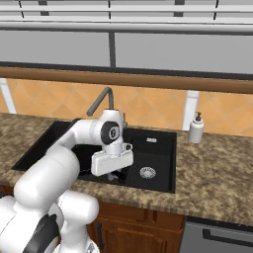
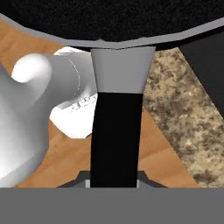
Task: Pick the pan and sponge and place them into the sink. Then turn on the water.
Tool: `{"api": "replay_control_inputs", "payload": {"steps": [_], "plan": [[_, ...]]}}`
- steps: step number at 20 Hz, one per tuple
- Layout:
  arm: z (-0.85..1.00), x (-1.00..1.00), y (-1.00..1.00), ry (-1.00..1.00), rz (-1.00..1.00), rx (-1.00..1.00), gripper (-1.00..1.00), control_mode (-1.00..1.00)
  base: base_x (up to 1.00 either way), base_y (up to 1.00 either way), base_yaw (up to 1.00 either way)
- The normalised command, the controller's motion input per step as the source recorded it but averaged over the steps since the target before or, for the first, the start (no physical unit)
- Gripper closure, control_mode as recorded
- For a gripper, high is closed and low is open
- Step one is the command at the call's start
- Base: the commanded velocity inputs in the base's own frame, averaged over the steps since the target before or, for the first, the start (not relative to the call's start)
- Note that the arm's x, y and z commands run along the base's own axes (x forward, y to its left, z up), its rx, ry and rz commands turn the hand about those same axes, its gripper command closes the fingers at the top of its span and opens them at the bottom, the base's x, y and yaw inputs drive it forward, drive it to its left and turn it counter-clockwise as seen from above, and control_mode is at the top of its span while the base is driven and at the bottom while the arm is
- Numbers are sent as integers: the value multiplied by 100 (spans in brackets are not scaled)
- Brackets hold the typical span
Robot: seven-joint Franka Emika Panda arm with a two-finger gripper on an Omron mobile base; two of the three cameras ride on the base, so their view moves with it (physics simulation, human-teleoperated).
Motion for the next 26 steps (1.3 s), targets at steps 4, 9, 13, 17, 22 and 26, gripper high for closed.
{"api": "replay_control_inputs", "payload": {"steps": [4, 9, 13, 17, 22, 26], "plan": [[1, 0, 42, 1, 0, 23, 100, -100, 0, 0, 0], [0, 0, 51, 0, 0, 22, 100, -100, 0, 0, 0], [-1, 21, 51, 0, 2, 9, 100, -100, 0, 0, 0], [-10, 46, 23, 0, 7, 0, 100, -100, 0, 0, 0], [-22, 61, 3, 0, 9, 0, 100, -100, 0, 0, 0], [-23, 32, 8, 3, 1, 9, 100, -100, 0, 0, 0]]}}
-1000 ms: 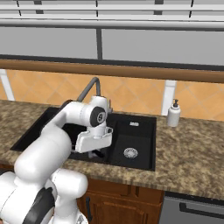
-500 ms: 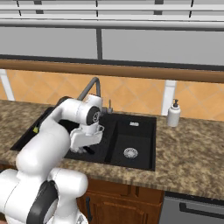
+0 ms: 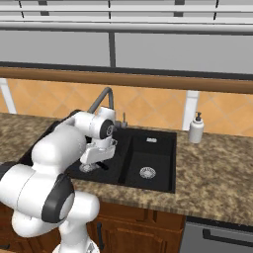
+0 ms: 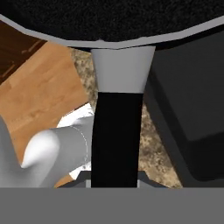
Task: Pick the pan and sponge and place them into the sink. Then turn on the water.
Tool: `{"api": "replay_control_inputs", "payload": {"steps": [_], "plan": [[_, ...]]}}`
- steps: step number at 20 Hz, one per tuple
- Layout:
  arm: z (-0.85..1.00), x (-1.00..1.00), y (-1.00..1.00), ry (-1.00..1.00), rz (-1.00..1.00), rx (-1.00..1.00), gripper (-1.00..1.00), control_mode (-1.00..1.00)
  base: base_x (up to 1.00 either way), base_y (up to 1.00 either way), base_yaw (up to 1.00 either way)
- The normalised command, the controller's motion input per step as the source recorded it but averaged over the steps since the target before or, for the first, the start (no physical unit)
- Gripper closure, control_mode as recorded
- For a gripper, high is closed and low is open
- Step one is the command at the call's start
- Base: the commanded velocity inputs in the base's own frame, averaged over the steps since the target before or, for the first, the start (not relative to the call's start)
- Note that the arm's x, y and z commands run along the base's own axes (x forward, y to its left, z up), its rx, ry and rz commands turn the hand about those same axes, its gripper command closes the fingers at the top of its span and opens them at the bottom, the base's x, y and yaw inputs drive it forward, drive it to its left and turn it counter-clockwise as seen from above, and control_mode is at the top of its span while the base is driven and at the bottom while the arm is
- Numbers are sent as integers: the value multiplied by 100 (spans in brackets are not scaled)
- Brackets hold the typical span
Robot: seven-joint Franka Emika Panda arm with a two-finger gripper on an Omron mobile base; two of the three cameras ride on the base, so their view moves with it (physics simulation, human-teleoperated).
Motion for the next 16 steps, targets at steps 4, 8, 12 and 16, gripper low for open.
{"api": "replay_control_inputs", "payload": {"steps": [4, 8, 12, 16], "plan": [[-24, 26, 11, 0, 0, 16, 100, -100, 0, 0, 0], [-41, 14, 1, 0, 0, 13, 100, -100, 0, 0, 0], [-41, 6, 0, -1, 0, 7, 100, -100, 0, 0, 0], [-32, 4, 30, -3, 0, 3, 100, -100, 0, 0, 0]]}}
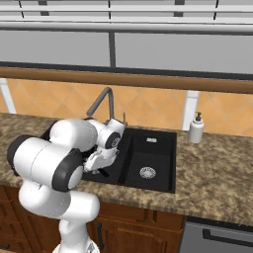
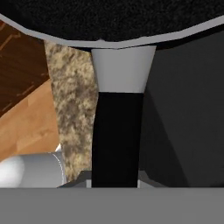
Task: Pick the pan and sponge and place them into the sink. Then turn on the water.
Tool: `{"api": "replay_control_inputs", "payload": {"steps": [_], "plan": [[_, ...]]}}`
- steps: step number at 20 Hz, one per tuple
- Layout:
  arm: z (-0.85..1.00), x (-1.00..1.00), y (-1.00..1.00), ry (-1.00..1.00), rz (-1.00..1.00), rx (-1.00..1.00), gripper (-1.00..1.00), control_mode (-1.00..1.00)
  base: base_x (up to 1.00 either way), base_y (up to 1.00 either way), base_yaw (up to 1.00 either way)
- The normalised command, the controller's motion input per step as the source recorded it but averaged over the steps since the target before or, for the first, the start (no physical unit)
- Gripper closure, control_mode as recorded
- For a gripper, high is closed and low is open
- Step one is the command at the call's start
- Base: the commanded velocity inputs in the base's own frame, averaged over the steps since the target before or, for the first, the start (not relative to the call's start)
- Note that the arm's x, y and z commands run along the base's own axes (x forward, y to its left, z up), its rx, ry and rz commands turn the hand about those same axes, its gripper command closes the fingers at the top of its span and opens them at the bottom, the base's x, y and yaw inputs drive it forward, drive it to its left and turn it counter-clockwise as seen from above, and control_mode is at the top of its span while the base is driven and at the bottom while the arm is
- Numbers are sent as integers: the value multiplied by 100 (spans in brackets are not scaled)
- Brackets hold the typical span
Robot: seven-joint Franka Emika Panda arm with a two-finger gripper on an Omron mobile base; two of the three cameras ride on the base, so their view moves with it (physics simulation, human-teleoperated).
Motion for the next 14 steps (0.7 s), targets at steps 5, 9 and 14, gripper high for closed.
{"api": "replay_control_inputs", "payload": {"steps": [5, 9, 14], "plan": [[-2, 1, 30, -3, 0, 0, 100, -100, 0, 0, 0], [-32, 11, 4, -2, 0, 0, 100, -100, 0, 0, 0], [-50, 21, 14, 0, 0, 0, 100, -100, 0, 0, 0]]}}
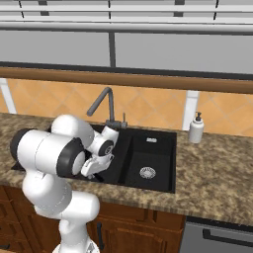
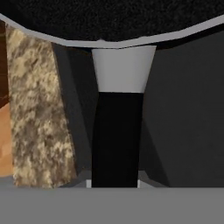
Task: Pick the pan and sponge and place them into the sink. Then turn on the water.
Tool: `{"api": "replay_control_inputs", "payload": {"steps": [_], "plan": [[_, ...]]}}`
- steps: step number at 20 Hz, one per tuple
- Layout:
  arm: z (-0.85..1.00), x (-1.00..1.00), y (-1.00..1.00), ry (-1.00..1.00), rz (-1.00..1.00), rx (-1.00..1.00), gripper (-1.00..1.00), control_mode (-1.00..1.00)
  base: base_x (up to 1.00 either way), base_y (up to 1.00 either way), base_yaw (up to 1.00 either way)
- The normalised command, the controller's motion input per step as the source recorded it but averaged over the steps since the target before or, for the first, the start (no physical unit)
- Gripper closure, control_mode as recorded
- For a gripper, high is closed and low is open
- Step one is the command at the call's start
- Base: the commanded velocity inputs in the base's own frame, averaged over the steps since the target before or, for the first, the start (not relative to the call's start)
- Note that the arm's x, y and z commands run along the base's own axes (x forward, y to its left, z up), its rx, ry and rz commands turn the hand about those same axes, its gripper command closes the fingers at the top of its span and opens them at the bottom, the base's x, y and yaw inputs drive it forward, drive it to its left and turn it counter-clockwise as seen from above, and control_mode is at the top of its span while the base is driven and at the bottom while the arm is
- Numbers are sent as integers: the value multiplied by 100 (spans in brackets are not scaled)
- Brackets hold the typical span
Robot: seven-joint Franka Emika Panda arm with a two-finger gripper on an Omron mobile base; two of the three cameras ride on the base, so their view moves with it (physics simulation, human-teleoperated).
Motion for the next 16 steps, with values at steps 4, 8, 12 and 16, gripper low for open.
{"api": "replay_control_inputs", "payload": {"steps": [4, 8, 12, 16], "plan": [[-17, 32, 18, 0, 0, 5, 100, -100, 0, 0, 0], [-26, 15, 0, -1, 0, 4, 100, -100, 0, 0, 0], [-50, 10, 0, -4, 0, 1, 100, -100, 0, 0, 0], [-34, 1, 1, -7, 4, 2, 100, -100, 0, 0, 0]]}}
